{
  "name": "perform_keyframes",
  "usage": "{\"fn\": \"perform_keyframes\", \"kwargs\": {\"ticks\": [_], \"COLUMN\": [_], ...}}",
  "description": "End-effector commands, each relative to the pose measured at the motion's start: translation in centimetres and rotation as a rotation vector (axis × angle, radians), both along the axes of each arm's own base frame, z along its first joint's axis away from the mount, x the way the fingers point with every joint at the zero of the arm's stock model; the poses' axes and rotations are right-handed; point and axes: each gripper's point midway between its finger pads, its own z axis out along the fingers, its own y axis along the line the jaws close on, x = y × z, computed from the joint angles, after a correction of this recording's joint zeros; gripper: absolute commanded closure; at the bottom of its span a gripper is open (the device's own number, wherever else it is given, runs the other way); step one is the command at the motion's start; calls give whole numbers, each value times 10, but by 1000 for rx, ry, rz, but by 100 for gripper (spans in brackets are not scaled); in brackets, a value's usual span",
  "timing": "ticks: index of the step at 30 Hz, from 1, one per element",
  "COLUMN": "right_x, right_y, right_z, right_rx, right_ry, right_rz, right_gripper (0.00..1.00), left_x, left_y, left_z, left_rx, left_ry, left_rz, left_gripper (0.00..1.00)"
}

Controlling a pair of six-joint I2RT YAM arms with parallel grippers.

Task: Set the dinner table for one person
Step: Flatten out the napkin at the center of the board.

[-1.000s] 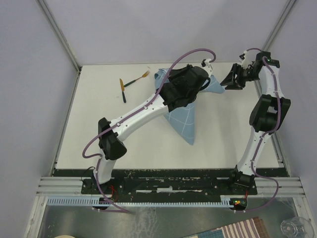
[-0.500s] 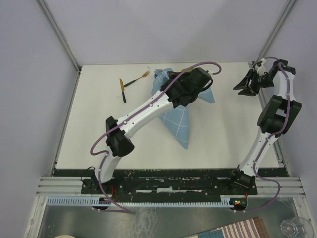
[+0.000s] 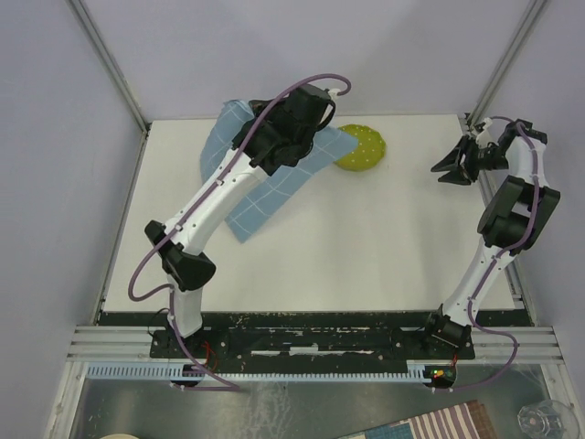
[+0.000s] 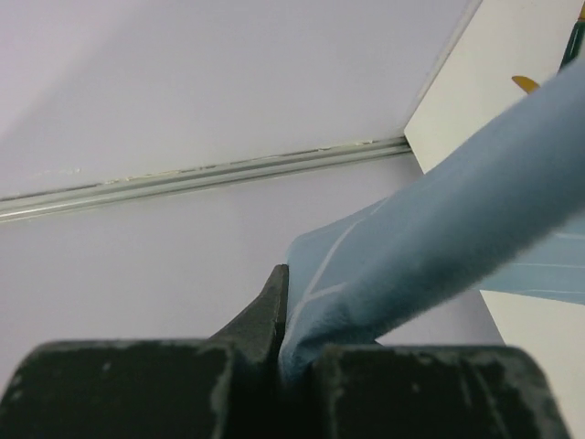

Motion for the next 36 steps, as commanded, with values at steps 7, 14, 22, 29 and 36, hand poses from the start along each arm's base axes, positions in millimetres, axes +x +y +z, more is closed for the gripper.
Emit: {"fn": "perform_keyframes", "kwargs": {"ticks": [7,14,22,29,36], "right_x": [2,-2,-8,-9,-9], "right_y": [4,8,13,16,37], "right_z": [42,40,32,18,47], "right_rx": [-31,-1,21,52,88], "right_ry": [-117,-107,-85,-47,-137], "right_rz": [51,40,44,39,139], "right_gripper": [43,44,44,45,42], "left_x": [6,23,36,14,-13], "left_y": [-91,-160,-168,-137,-149], "left_z": [-17,1,18,41,18], "left_rx": [25,58,-12,-108,-216], "left_ry": [58,-77,-213,-224,-141], "left_rz": [-291,-456,-373,-351,-467], "left_gripper": [97,97,97,97,97]}}
